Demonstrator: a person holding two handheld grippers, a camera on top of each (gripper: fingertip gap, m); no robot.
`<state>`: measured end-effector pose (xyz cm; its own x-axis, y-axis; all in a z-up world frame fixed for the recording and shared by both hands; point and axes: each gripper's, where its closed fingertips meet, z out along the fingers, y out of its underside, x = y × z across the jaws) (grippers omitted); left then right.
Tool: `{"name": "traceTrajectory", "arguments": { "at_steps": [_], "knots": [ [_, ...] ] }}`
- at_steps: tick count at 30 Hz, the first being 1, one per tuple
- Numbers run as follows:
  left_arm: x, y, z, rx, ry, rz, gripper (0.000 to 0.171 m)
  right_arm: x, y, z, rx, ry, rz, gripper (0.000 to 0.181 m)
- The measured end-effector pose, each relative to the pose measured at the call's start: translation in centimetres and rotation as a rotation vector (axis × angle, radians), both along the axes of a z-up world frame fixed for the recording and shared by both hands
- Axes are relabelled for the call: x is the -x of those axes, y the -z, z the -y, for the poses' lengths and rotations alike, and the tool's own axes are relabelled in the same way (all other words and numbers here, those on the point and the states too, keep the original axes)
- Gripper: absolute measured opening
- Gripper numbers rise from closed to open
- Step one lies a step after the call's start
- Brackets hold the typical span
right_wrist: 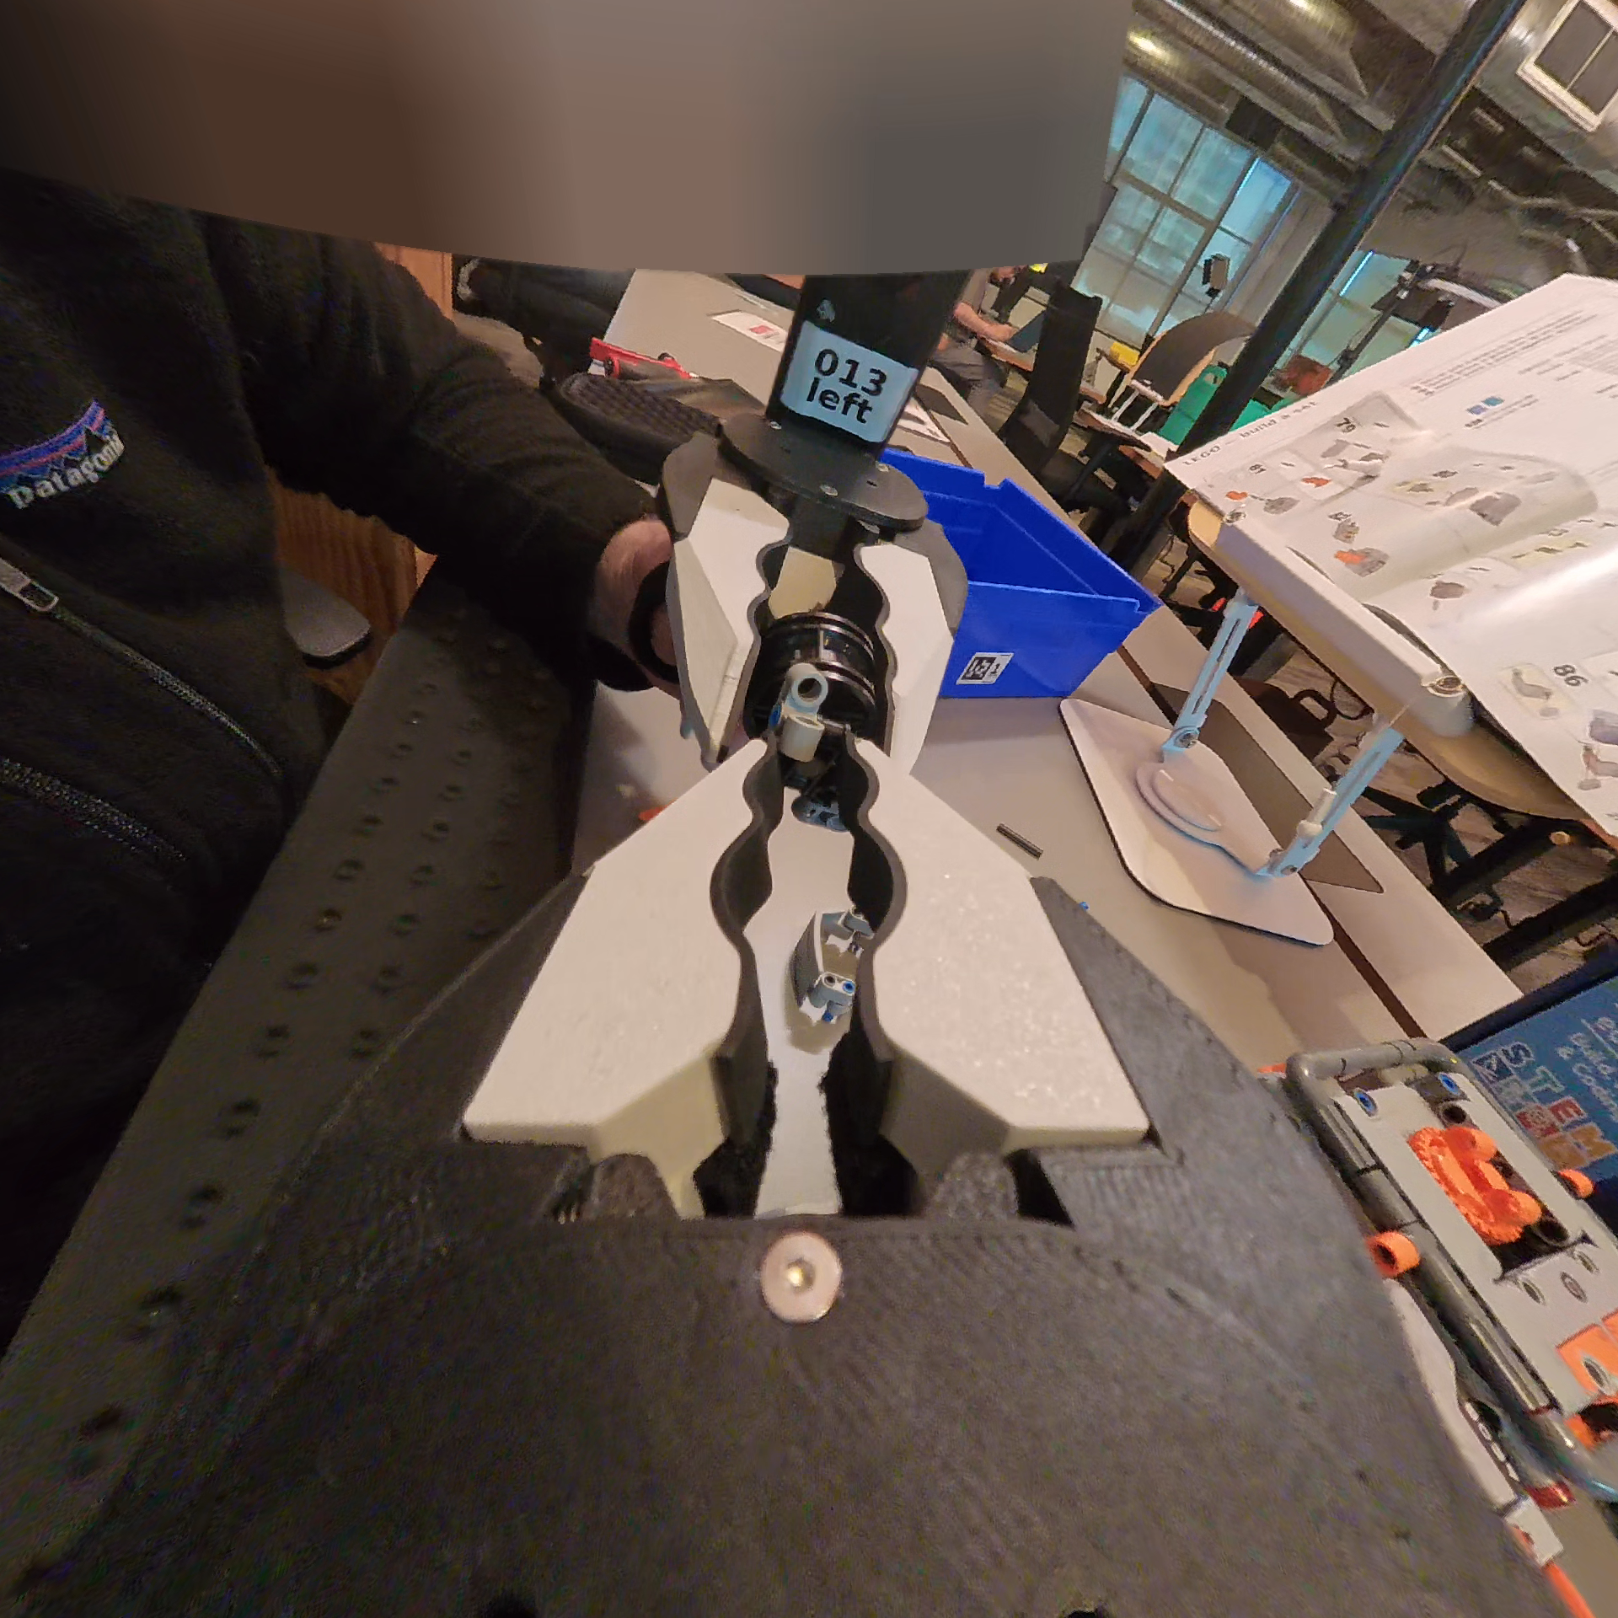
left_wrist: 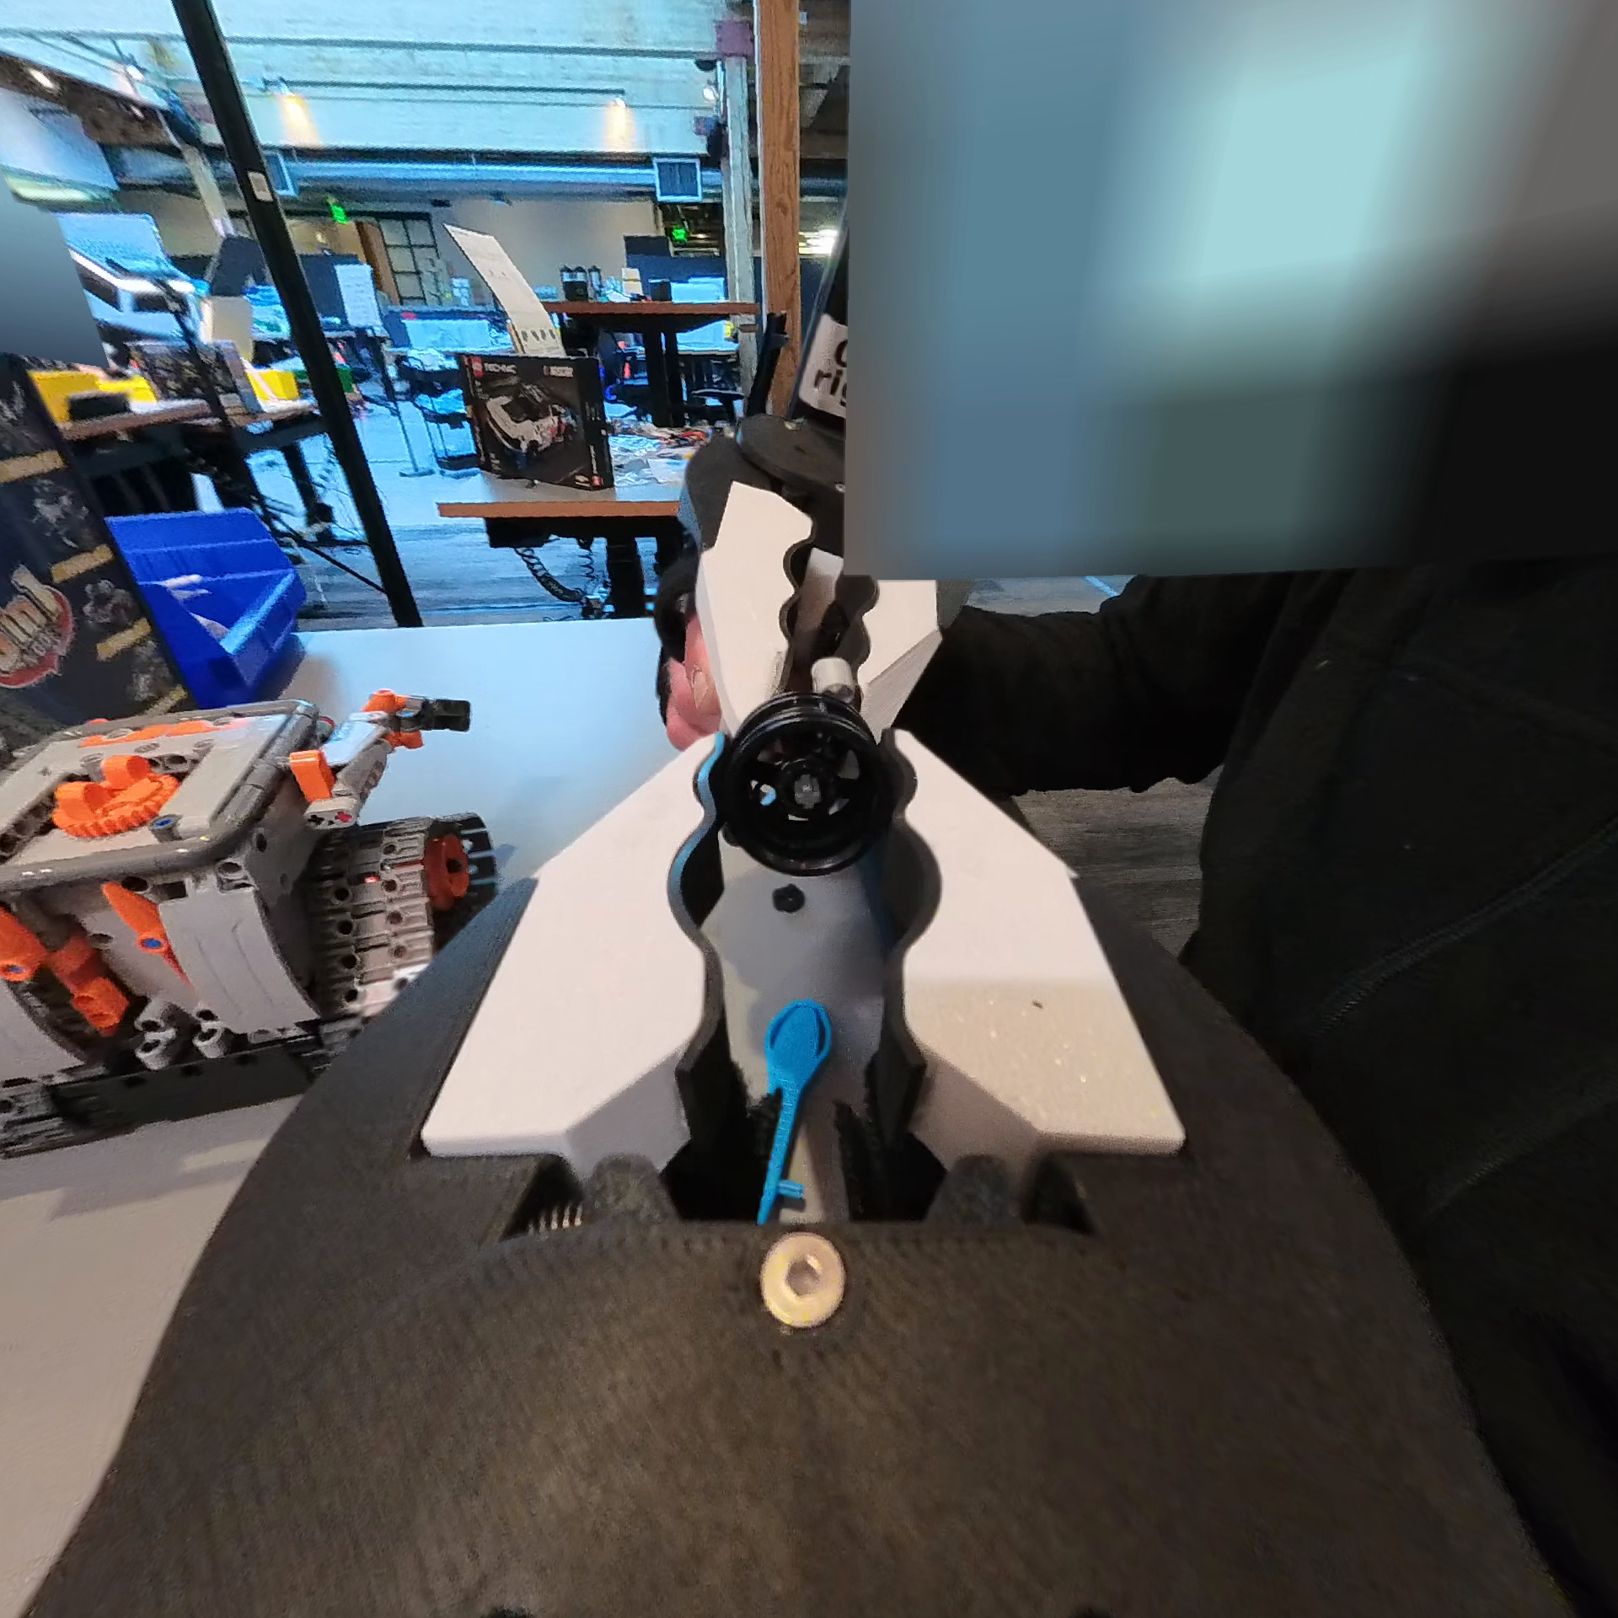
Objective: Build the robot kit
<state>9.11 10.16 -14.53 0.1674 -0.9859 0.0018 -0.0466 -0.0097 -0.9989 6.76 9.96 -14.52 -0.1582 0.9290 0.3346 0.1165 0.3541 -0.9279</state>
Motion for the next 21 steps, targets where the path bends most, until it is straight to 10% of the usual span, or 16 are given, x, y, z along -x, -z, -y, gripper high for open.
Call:
{"name": "traceTrajectory", "arguments": {
  "at_steps": [21],
  "knots": [
    [0.6,-0.3,1.1,0.021,-0.033,0.039,0.03,0.0,0.2,1.2,-0.015,-0.016,-0.023,0.005]
  ]
}}
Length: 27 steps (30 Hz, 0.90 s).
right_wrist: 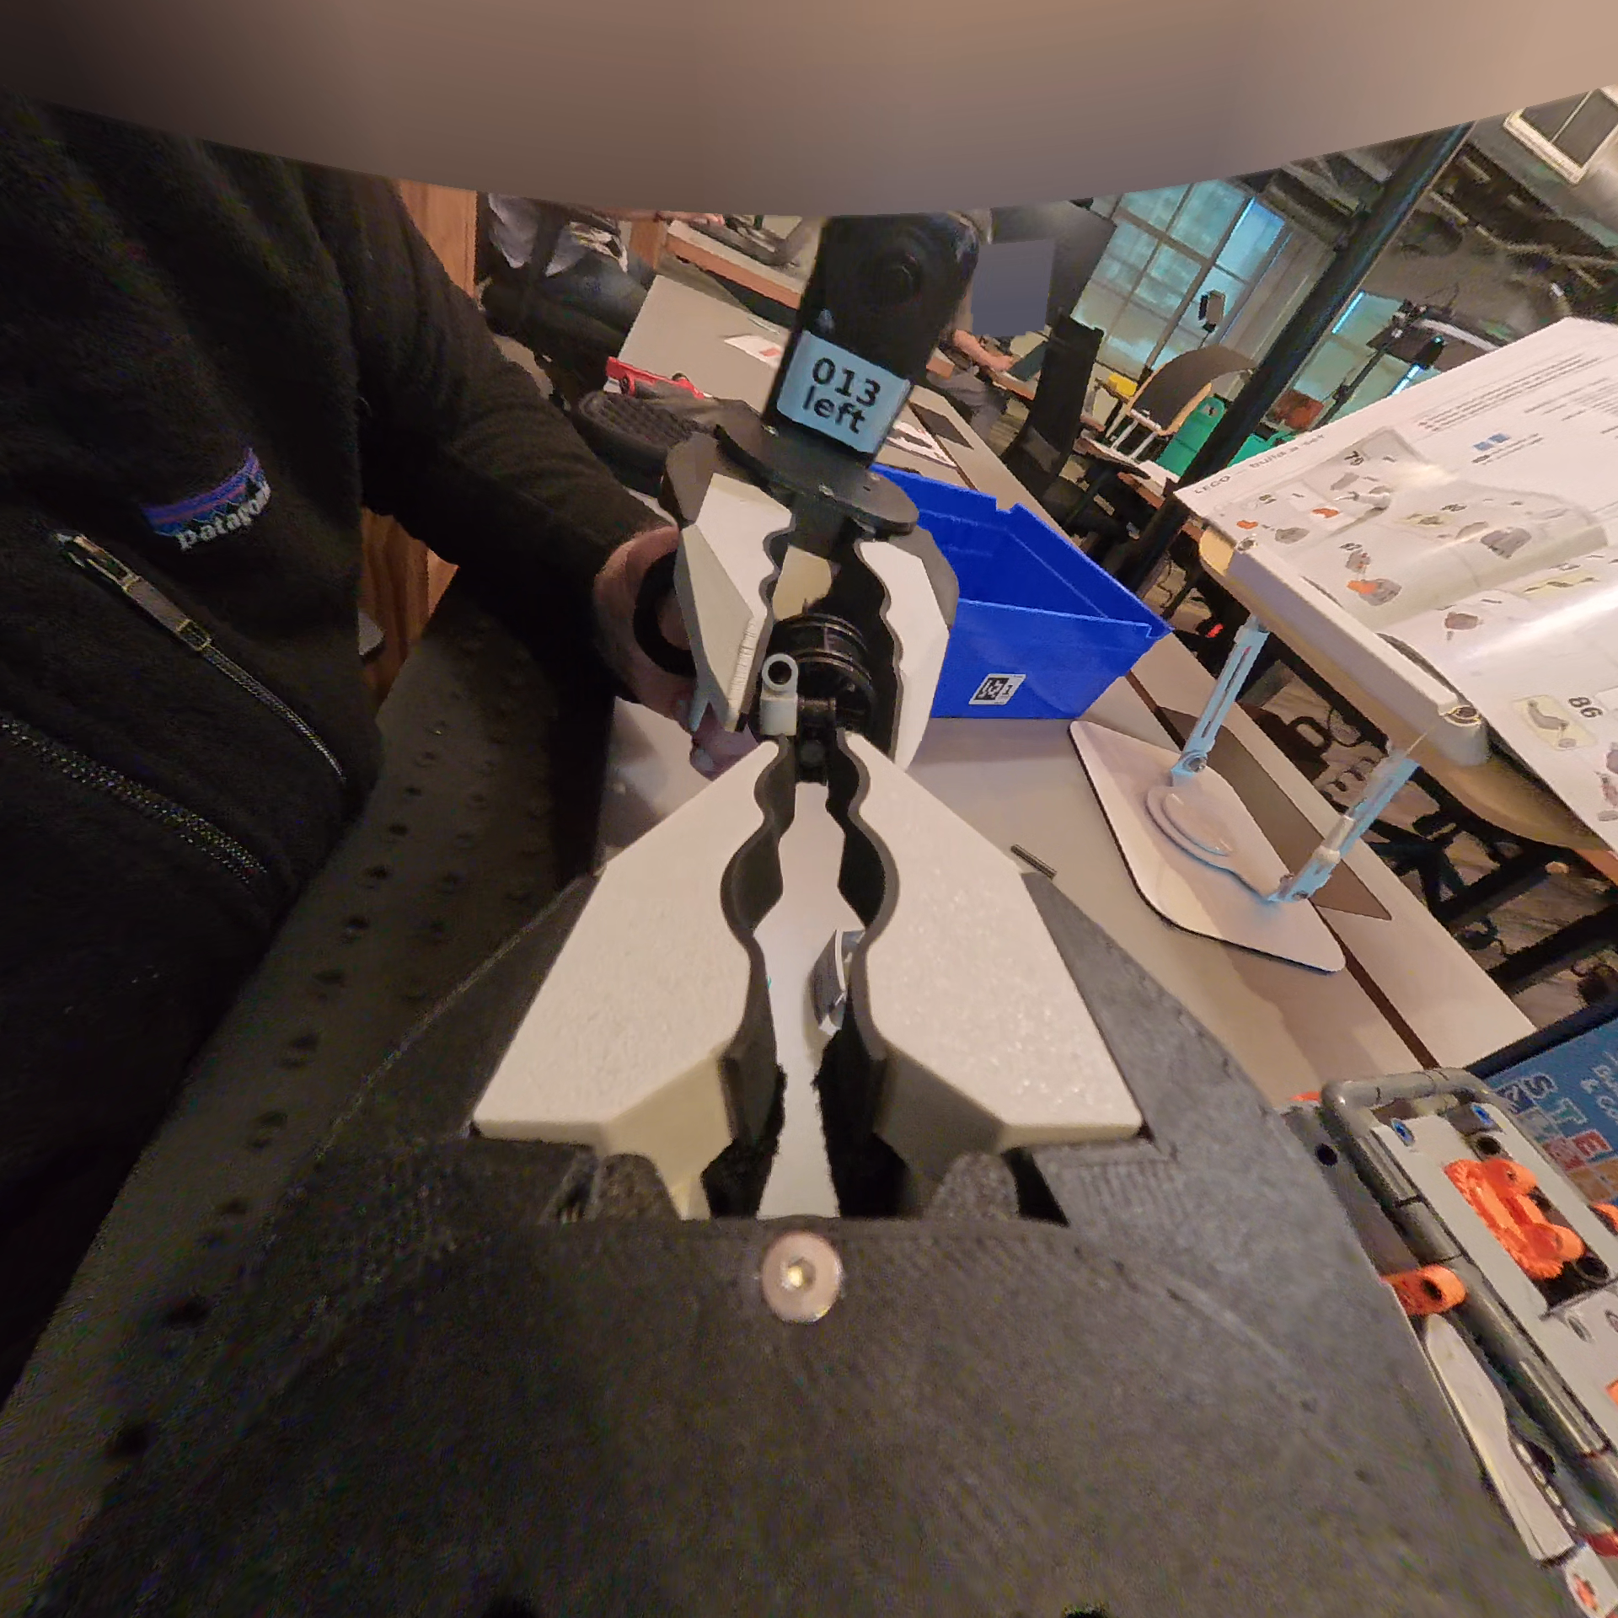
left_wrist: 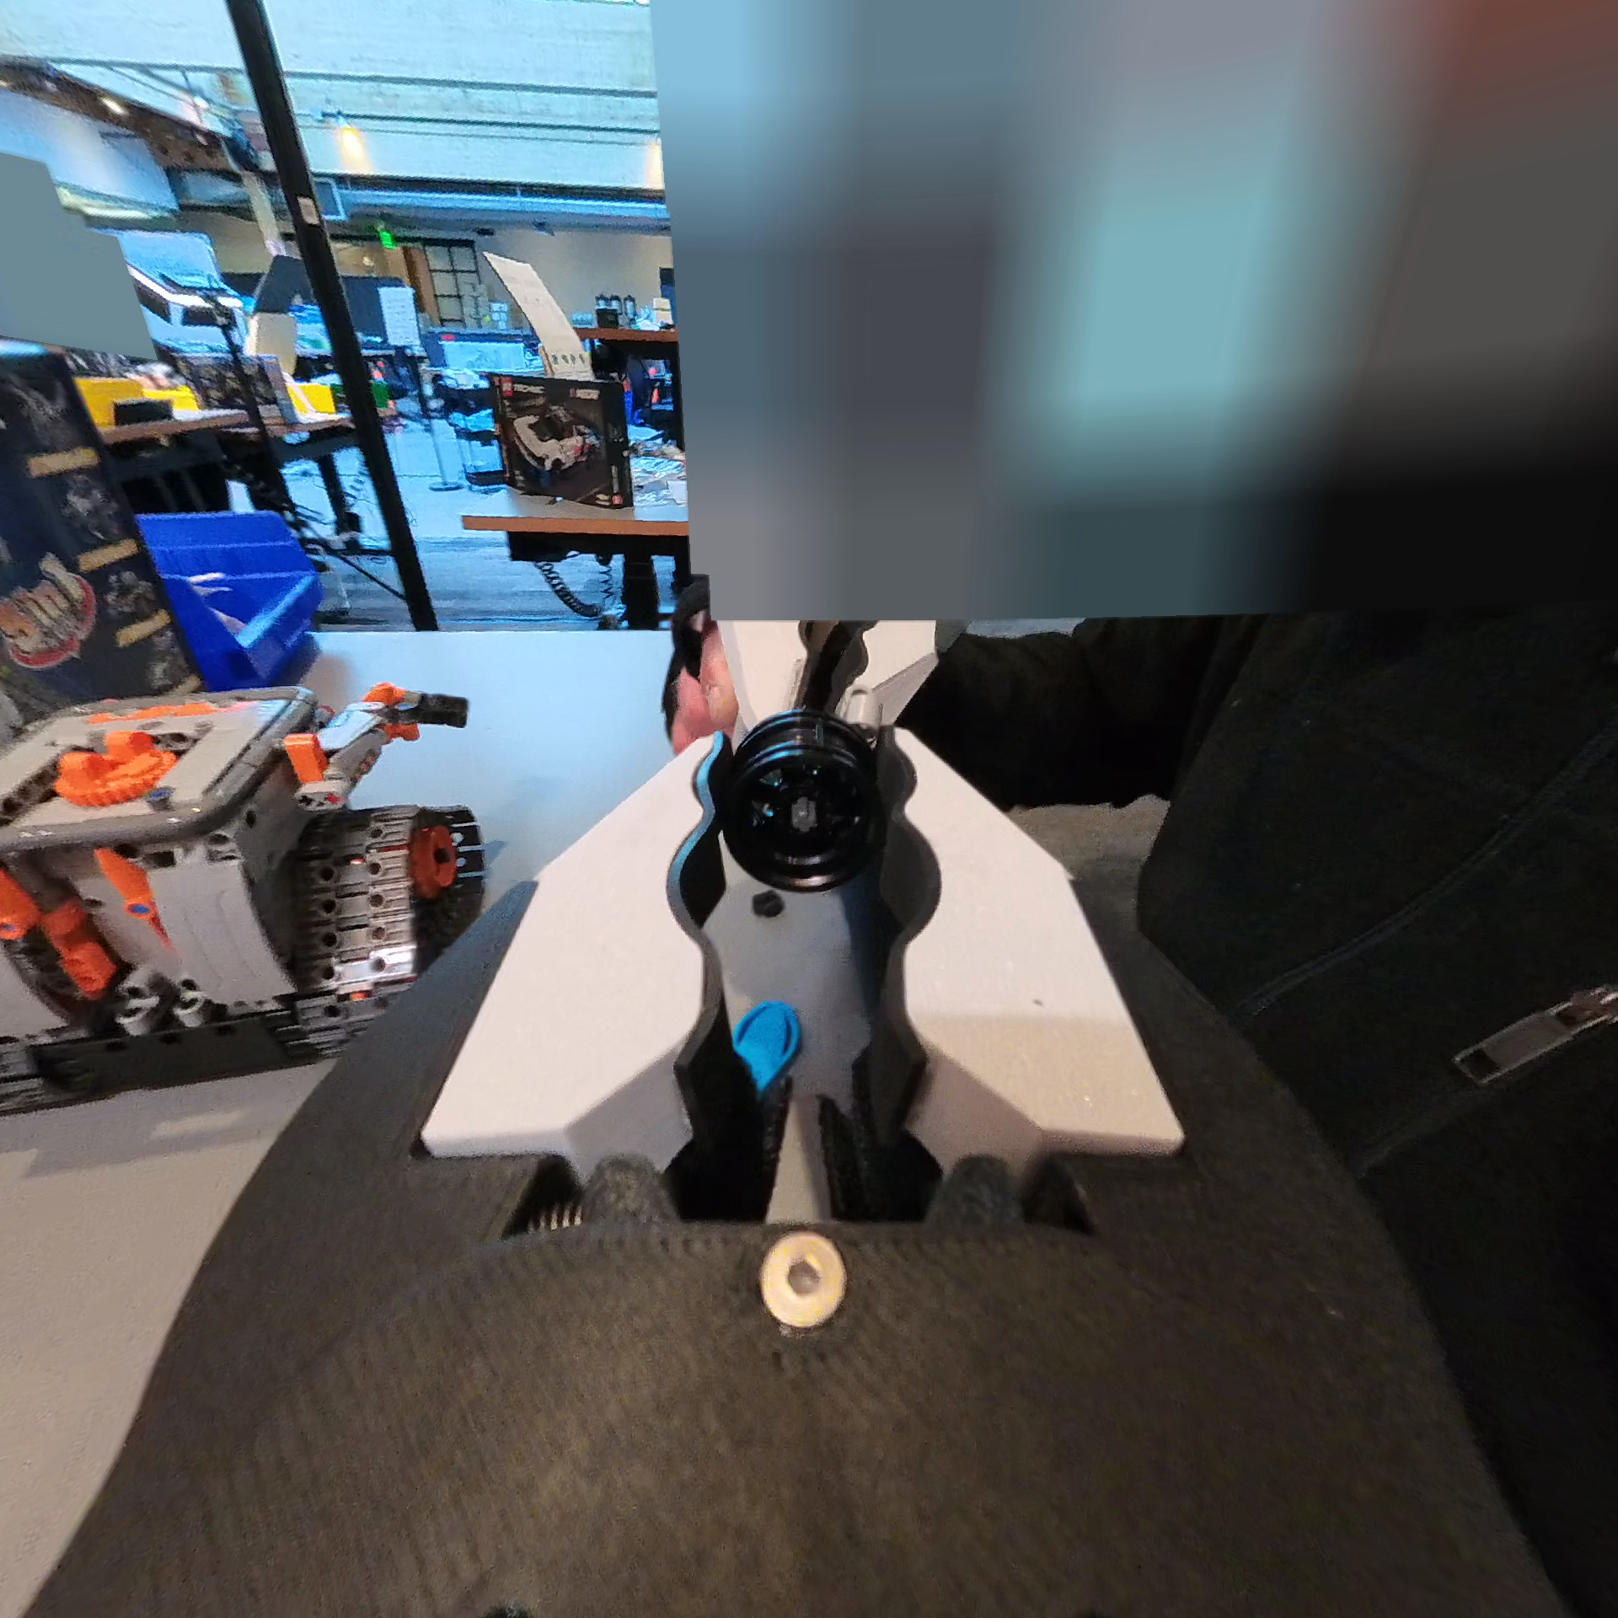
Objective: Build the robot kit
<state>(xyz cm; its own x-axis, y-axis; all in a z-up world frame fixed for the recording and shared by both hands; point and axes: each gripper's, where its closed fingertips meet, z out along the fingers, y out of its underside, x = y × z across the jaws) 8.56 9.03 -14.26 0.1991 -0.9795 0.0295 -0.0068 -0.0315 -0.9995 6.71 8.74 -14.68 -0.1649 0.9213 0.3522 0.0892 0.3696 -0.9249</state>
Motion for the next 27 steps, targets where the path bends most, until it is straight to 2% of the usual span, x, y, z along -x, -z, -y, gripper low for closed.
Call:
{"name": "traceTrajectory", "arguments": {
  "at_steps": [4,6,10,18,27],
  "knots": [
    [-0.1,0.0,-0.3,-0.022,0.01,-0.003,0.031,0.0,-0.1,-0.4,-0.043,0.018,-0.018,0.006],
    [0.1,0.1,-0.3,-0.029,0.022,0.004,0.03,0.0,0.2,-0.2,-0.081,0.014,0.0,0.012],
    [-0.1,-0.1,0.2,-0.036,0.052,0.016,0.03,0.1,0.1,0.1,-0.138,0.017,-0.015,0.01],
    [-0.4,0.1,0.0,-0.078,0.047,0.022,0.03,0.3,0.0,0.1,0.007,0.005,-0.017,0.005],
    [-0.5,-0.5,0.6,-0.068,0.04,0.013,0.03,0.0,-0.6,0.7,-0.012,0.008,-0.026,0.004]
  ]
}}
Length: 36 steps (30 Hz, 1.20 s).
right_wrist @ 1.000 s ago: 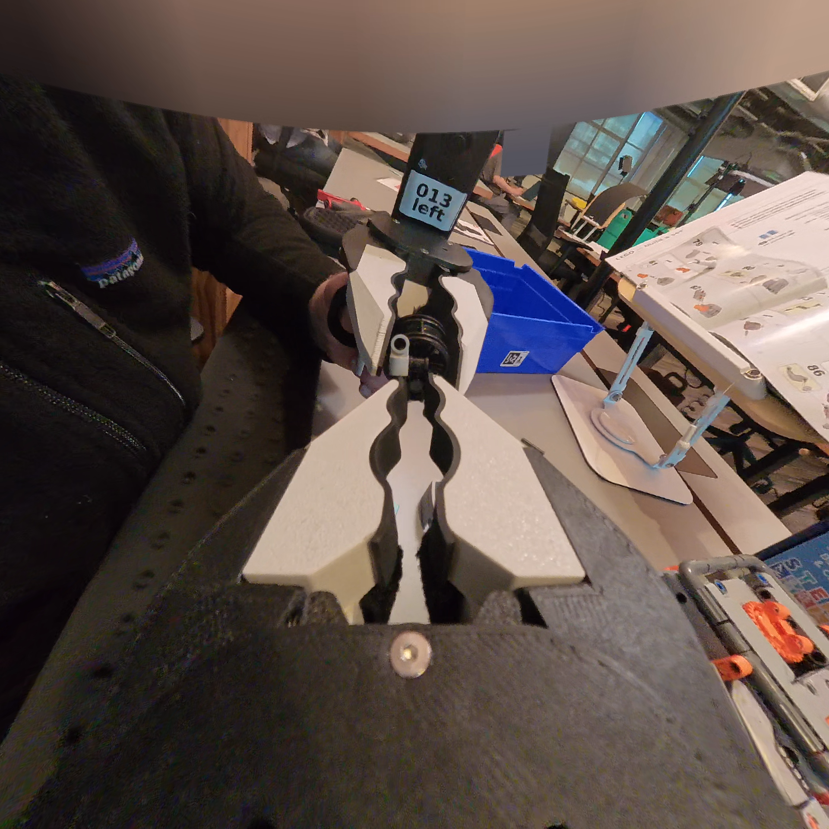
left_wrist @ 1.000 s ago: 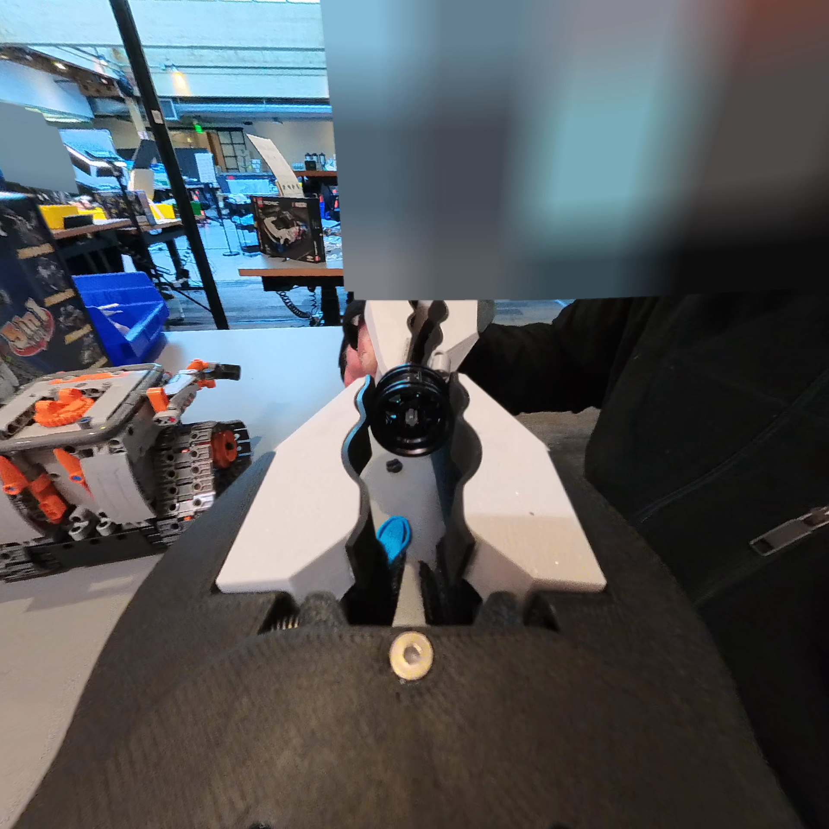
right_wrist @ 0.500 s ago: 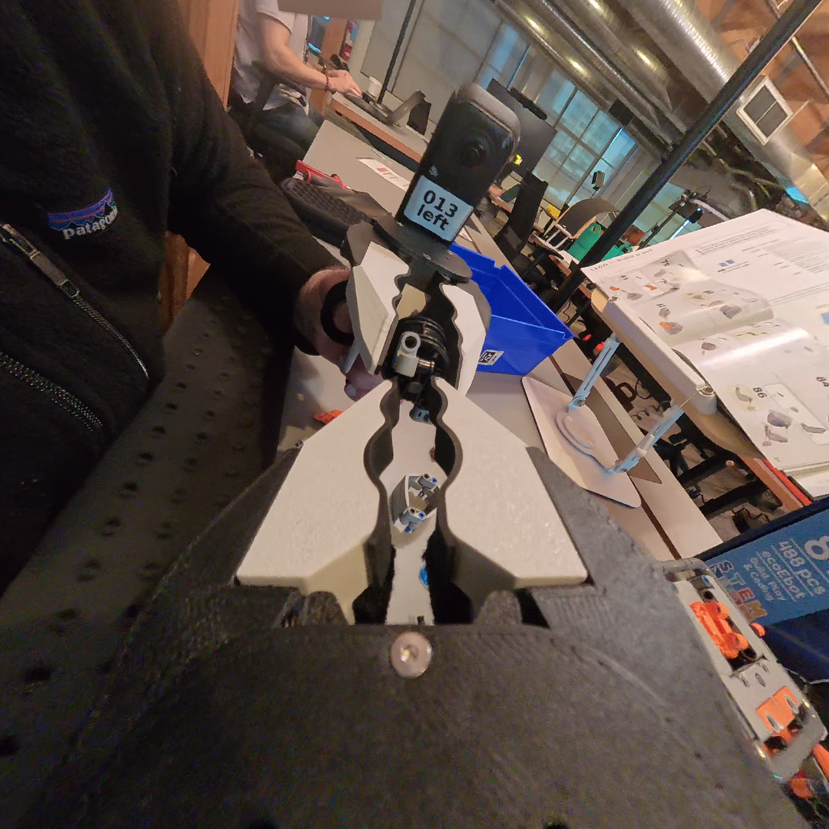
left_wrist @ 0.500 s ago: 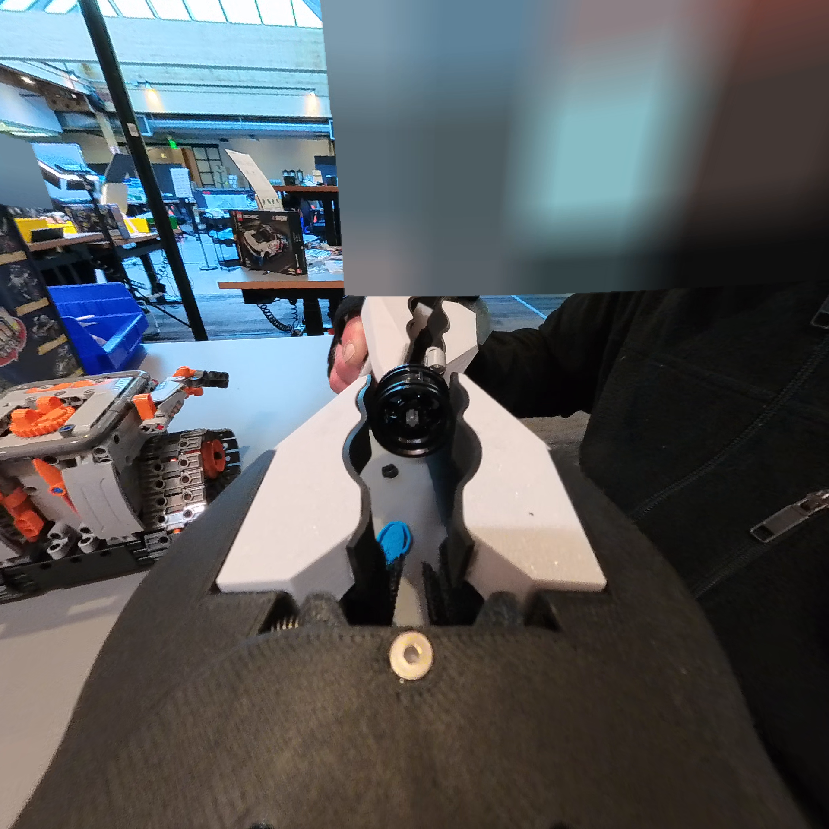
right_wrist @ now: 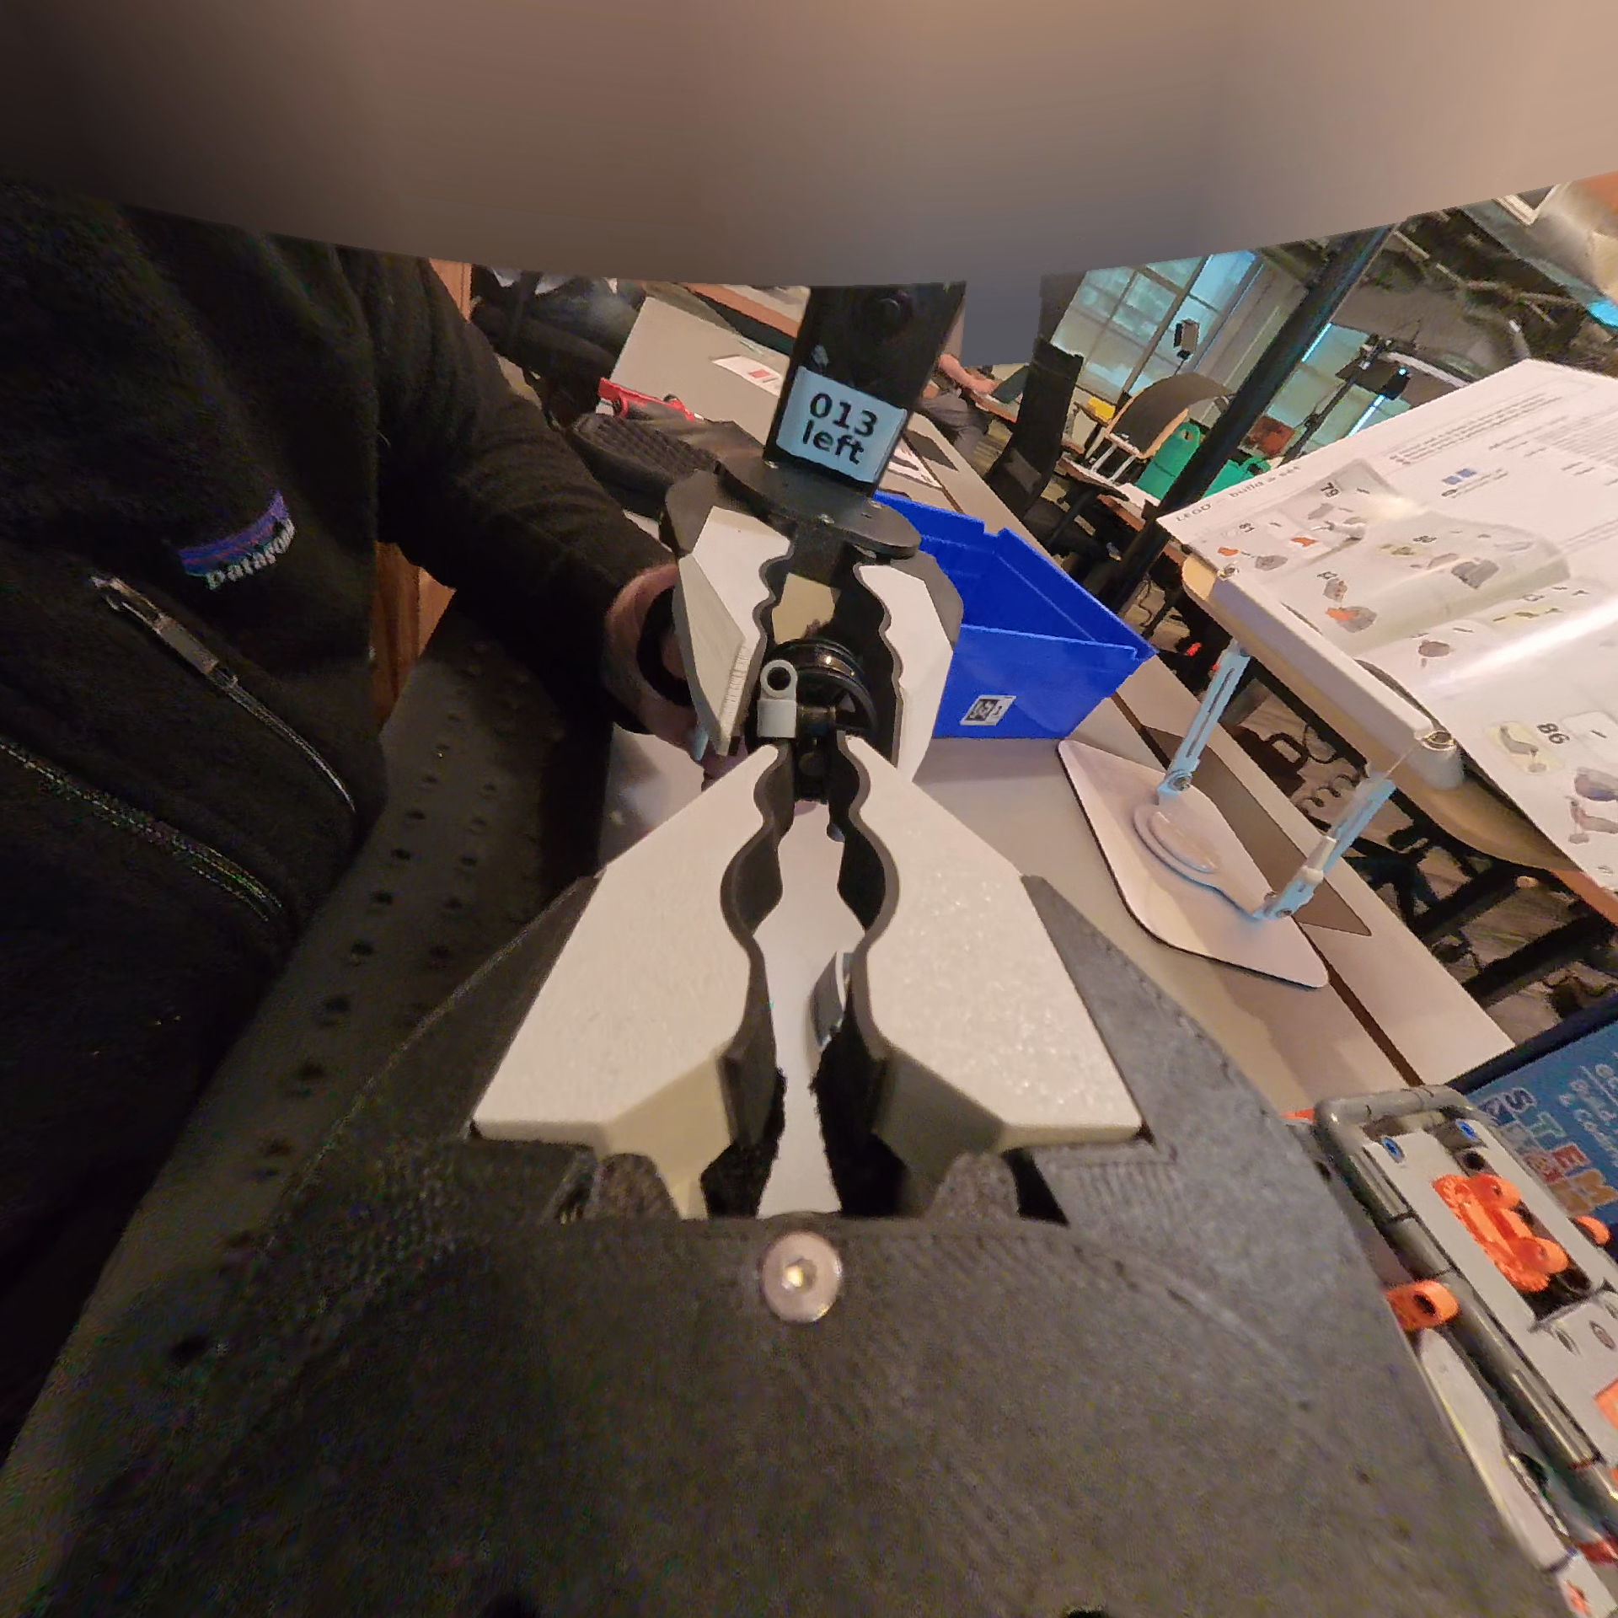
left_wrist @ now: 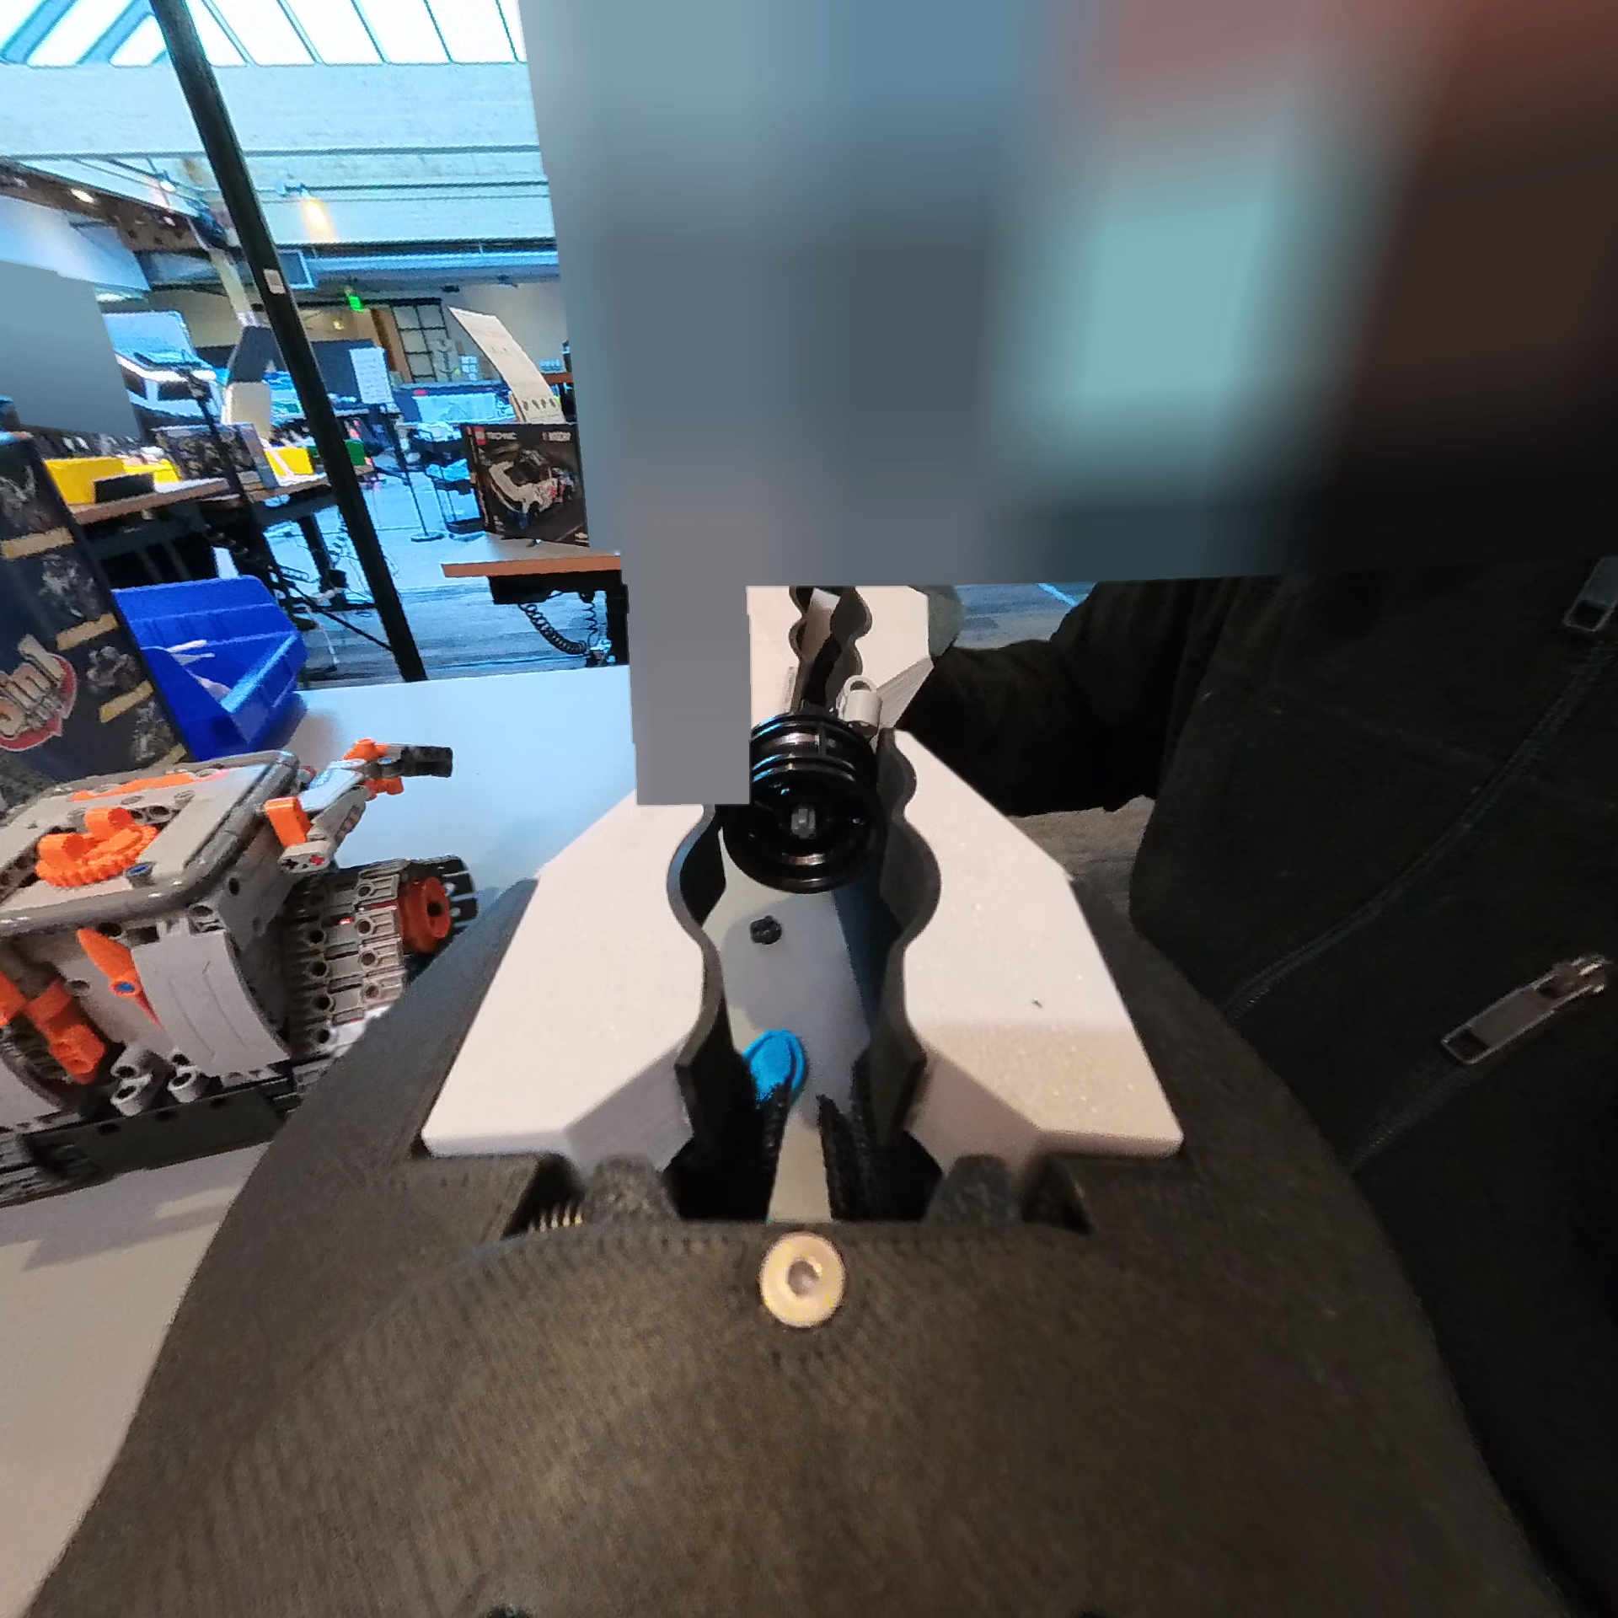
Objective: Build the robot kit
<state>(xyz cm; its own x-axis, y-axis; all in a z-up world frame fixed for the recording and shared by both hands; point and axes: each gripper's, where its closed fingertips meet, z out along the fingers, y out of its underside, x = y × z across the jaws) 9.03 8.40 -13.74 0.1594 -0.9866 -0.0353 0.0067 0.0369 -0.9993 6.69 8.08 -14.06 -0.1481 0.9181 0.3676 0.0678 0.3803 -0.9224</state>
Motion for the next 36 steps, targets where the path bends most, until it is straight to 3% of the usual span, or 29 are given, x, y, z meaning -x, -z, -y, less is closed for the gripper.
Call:
{"name": "traceTrajectory", "arguments": {
  "at_steps": [10,31,36],
  "knots": [
    [-0.3,-0.4,1.0,0.07,0.047,0.009,0.03,-0.5,-0.3,1.0,0.0,-0.051,0.0,0.004],
    [-0.1,0.9,0.3,0.043,0.014,-0.051,0.03,-0.7,0.7,0.2,0.033,-0.077,0.023,0.005],
    [0.5,1.4,-1.9,0.053,-0.045,-0.044,0.032,-0.5,1.4,-1.9,0.222,-0.088,0.045,0.005]
  ]
}}
